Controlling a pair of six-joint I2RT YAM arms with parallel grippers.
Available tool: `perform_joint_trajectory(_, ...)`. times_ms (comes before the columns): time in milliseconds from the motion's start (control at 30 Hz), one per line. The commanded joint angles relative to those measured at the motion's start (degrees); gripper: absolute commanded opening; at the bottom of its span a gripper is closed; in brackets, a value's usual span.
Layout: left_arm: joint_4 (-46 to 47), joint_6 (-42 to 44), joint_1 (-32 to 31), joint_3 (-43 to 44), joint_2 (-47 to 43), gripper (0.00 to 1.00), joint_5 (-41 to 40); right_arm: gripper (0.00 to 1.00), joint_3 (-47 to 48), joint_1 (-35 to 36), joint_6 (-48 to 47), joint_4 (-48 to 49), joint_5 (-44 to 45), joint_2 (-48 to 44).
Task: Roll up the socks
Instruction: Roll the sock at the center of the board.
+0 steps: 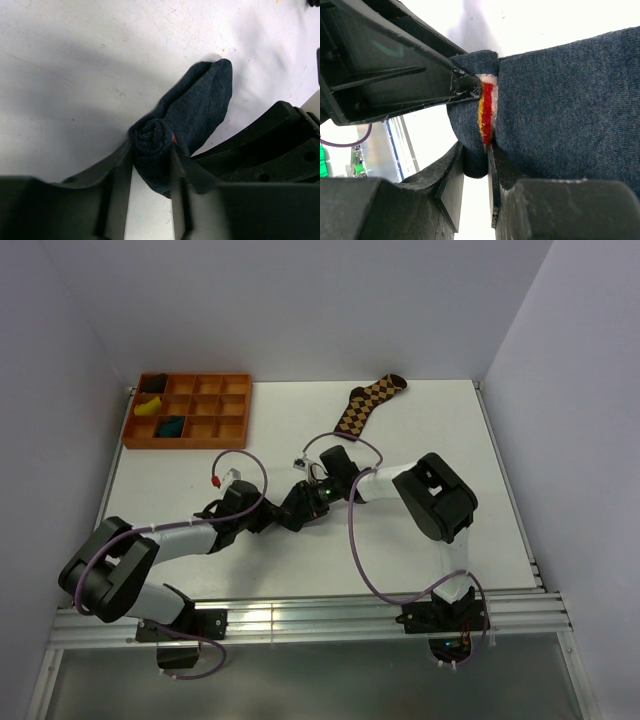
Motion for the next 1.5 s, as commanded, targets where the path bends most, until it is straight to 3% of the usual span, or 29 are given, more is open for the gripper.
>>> perform_joint_trajectory(0, -1.7, -0.3, -0.1, -1.1, 1.8, 0.32, -1.6, 0.00, -1.0, 0.3, -1.1, -7.6, 5.3, 2.2)
perform_joint_trajectory(167, -3.5, 1.1, -0.8, 0.5, 4.1, 0.15, -1.0, 0.04, -2.7, 0.4, -2.2, -6.8, 9.7, -1.9)
perform_joint_trajectory(267, -4.8, 2.5, -1.2, 2.2, 4.7, 0.08, -0.5, 0.15, -4.4, 0.6, -2.9, -6.6, 13.0, -5.0)
perform_joint_trajectory(300, -5.2, 3.1, -1.4, 3.4, 4.9, 0.05, -0.5, 0.23, -4.9, 1.1, -3.3, -4.7, 14.3, -5.9)
perform_joint_trajectory(667, -17.2, 10.4, -4.1, 13.1, 7.6, 0.00, -2.6, 0.55, -16.4, 8.2, -8.3, 7.2, 38.1, -24.4)
perform_joint_trajectory(1000, -23.1, 14.1, -4.9, 19.4, 9.7, 0.00, -2.7, 0.61, -19.6, 19.6, -18.8, 11.1, 59.2, -30.8)
perform_joint_trajectory(1467, -25.0, 14.8, -5.0, 21.5, 10.9, 0.00, -0.9, 0.61, -13.5, 31.6, -26.0, 11.5, 77.9, -17.7)
